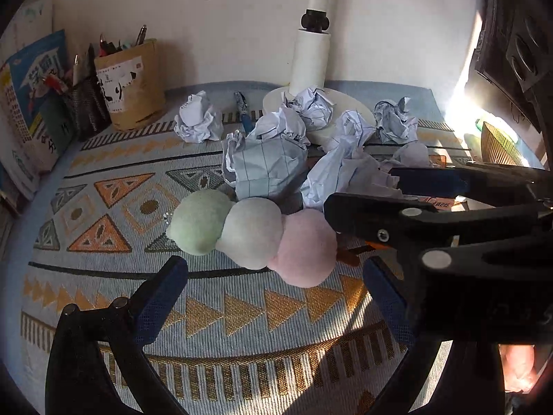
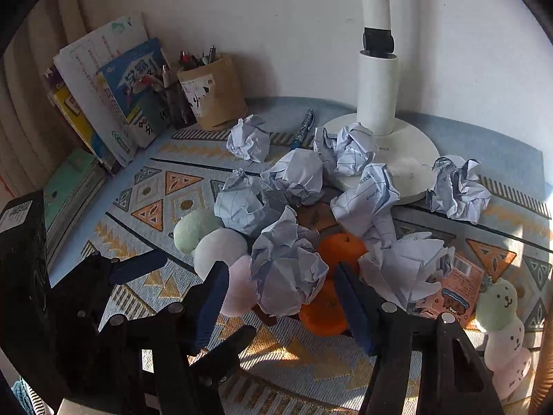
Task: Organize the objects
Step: 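Grasp a paper ball with the right tool while the left tool grasps the stacked green-white-pink plush, then carry both held items over the golden bowl and open both tools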
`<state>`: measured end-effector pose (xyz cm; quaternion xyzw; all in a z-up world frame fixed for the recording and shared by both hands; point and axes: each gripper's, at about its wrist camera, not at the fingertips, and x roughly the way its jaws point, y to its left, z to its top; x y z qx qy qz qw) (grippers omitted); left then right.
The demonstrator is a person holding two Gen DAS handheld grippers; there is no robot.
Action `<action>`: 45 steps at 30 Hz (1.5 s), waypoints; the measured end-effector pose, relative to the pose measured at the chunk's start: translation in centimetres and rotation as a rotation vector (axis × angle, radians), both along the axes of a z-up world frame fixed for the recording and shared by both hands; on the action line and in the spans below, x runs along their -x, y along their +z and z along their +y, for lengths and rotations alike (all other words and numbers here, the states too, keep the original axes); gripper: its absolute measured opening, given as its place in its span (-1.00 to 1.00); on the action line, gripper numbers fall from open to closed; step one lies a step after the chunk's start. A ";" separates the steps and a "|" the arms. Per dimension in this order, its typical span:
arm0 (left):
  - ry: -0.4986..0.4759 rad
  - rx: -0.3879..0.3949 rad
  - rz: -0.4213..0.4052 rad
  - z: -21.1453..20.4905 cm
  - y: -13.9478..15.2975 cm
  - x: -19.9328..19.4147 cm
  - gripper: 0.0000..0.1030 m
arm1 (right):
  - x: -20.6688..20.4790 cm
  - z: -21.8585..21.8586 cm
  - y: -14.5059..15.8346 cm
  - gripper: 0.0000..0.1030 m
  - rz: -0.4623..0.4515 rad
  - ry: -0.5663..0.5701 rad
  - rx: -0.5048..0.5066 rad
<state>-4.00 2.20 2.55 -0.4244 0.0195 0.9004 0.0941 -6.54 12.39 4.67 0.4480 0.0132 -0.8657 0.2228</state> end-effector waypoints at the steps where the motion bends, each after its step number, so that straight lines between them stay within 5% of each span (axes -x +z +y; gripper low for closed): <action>1: -0.002 0.011 -0.001 0.1 -0.1 0.4 0.96 | 0.2 0.0 -0.3 -0.08 0.002 -0.003 0.004; 8: 0.019 0.036 0.009 0.3 -0.3 2.3 0.95 | -0.1 3.4 0.3 -0.20 0.023 -0.050 0.125; 11: 0.033 0.035 -0.005 -0.4 -0.3 2.2 0.70 | -0.5 4.0 0.8 -0.20 0.014 -0.048 0.162; 17: 0.069 -0.079 -0.042 -4.8 0.2 -0.1 0.63 | -2.7 4.1 2.1 -0.20 0.038 -0.031 0.185; 32: 0.086 -0.068 -0.109 -3.5 -0.8 2.7 0.60 | -6.9 6.3 2.3 -0.20 0.078 -0.041 0.148; 34: 0.099 -0.039 -0.083 -3.6 -0.8 2.3 0.00 | -8.2 7.1 2.3 -0.20 0.098 -0.040 0.132; 40: 0.086 -0.121 -0.043 -4.9 0.2 -1.2 -0.07 | -11.2 9.3 0.0 -0.20 0.100 -0.031 0.051; 45: 0.044 -0.149 0.012 -3.9 1.1 -4.3 -0.07 | -12.3 10.2 -1.6 -0.16 0.042 -0.036 0.077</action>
